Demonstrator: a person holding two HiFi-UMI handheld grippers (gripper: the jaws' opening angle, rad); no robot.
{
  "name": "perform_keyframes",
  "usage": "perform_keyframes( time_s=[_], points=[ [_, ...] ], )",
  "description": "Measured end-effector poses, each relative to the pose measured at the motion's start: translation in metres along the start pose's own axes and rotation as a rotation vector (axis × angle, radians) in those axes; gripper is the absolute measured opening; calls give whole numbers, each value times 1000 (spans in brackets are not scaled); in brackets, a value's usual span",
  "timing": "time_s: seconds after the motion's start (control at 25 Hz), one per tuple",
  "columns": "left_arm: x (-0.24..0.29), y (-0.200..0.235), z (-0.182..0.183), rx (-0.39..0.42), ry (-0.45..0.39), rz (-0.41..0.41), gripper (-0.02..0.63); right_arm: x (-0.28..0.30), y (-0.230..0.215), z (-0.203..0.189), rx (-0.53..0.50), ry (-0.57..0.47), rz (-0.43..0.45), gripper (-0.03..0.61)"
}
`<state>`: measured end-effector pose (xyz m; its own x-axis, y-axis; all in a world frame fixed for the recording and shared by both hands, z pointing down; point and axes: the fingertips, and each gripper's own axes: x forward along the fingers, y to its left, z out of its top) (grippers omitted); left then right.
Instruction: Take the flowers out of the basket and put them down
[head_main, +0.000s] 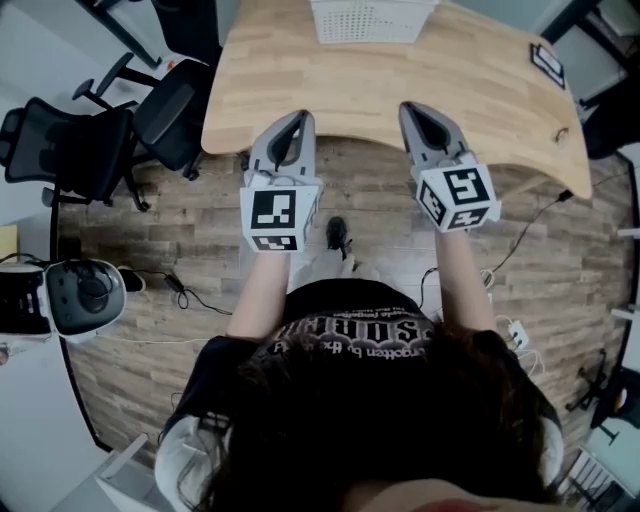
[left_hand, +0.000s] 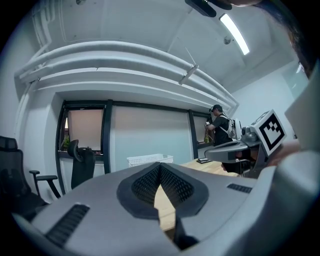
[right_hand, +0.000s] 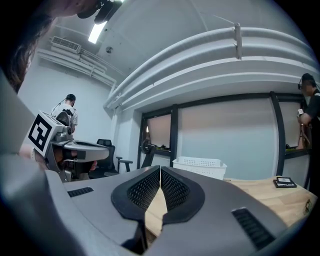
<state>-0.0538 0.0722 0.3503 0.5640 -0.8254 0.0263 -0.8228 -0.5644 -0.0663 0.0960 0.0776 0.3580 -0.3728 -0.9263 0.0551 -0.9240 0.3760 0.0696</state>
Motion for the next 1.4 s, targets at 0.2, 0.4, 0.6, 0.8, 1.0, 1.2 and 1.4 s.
perform_keyframes(
  time_s=[0.2,0.4,0.6,0.8,1.0,1.2,1.4],
  points=[
    [31,10,-1,1,-1,-20,0,25,-17,-2,-8,17,-14,28],
    [65,23,2,5,-11,-32,0,52,-37,-4,-3,19,-25,28],
    [96,40,3,1,-12,-32,0,83,-53,-3,0,19,-25,28],
    [125,56,2,-3,-9,-39,0,111,-67,-2,-2,28,-26,28],
    [151,67,0,-12,-6,-56,0,135,-81,-1,-8,27,-32,27],
    [175,75,1,-7,-4,-76,0,156,-97,2,-4,22,-47,28],
    [191,87,5,1,-18,-84,0,177,-106,7,-15,15,-53,28]
  ],
)
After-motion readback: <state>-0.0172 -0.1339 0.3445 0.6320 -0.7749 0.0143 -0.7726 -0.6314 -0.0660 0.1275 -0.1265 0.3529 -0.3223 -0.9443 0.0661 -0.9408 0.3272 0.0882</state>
